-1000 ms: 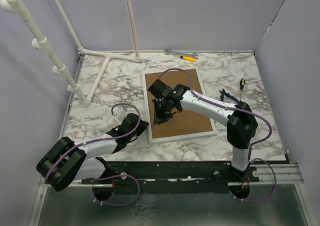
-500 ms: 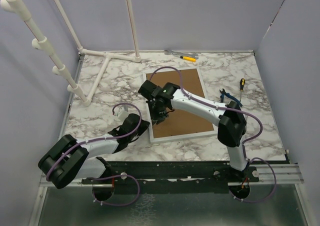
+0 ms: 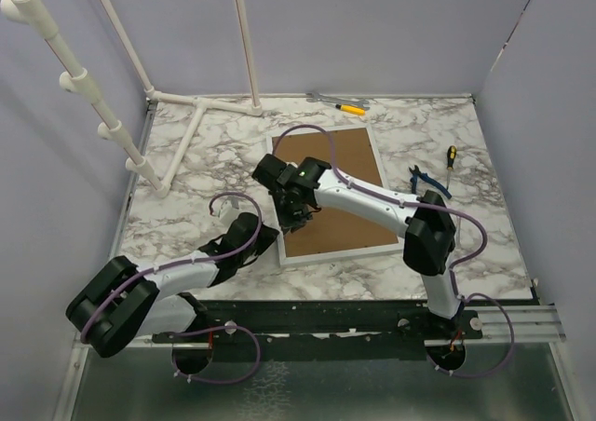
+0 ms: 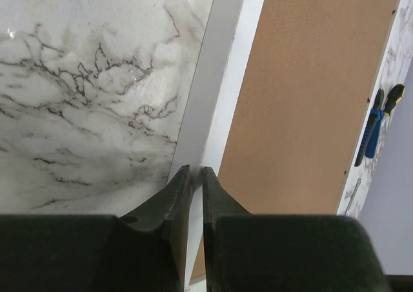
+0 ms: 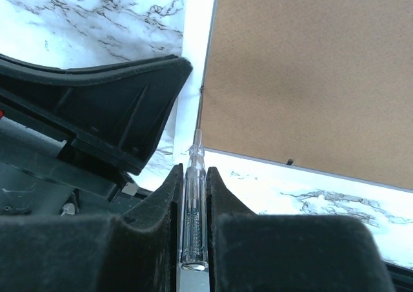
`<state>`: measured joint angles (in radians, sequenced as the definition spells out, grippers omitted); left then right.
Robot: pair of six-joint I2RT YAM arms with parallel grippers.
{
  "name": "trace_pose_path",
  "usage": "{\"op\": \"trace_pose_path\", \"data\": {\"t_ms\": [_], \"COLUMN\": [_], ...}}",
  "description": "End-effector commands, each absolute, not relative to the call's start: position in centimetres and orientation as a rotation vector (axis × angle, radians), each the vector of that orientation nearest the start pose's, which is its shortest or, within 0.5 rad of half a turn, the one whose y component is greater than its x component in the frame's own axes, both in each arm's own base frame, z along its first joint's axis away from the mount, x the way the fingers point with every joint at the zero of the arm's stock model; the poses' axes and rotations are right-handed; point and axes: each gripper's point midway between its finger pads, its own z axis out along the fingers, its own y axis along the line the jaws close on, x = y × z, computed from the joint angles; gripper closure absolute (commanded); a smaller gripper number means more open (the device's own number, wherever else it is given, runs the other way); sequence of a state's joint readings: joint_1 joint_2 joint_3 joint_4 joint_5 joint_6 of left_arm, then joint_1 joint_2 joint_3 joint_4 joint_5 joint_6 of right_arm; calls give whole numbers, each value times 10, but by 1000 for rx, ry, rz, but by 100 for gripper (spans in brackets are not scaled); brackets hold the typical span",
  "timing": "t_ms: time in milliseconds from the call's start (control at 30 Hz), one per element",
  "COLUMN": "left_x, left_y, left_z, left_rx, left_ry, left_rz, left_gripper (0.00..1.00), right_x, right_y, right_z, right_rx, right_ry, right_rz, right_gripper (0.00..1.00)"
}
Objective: Take the photo out of the frame
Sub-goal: Release the photo frame item from the photo frame.
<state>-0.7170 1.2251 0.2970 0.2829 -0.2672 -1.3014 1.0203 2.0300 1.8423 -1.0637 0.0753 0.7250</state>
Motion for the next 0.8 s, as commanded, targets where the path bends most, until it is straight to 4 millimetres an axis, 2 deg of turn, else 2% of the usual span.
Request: {"op": "trace_pose_path", "data": {"t_ms": [0,100,233,367,500,633,767], "left_x": [225,233,242,249,260,272,283], "left_y": [-213,-194,-175,-172,-173,-181,-188], "left_z": [45,54,64,70,72,78,90], "left_rx": [-745,-750,-746,-698,-623,-496,-327], "left_ry": [2276,2248,2220,2221,2252,2273,2250], "left_rz": [-888,-842,-818,-819,-792,-787,-782], "left_gripper": [87,86,85,85,84,72,47], "right_x": [243,243,250,255,254,261,281], "right_y": [416,406,382,358,344,330,316], "right_z": [149,155,161,161,161,157,152], "right_rx": [-336,-349,-326,-349,-428,-439,-383], "right_ry": [2623,2609,2567,2535,2478,2406,2361], "right_rz": [497,602,722,861,1043,1156,1231], "right_gripper": [99,99,100,100,99,100,100]}}
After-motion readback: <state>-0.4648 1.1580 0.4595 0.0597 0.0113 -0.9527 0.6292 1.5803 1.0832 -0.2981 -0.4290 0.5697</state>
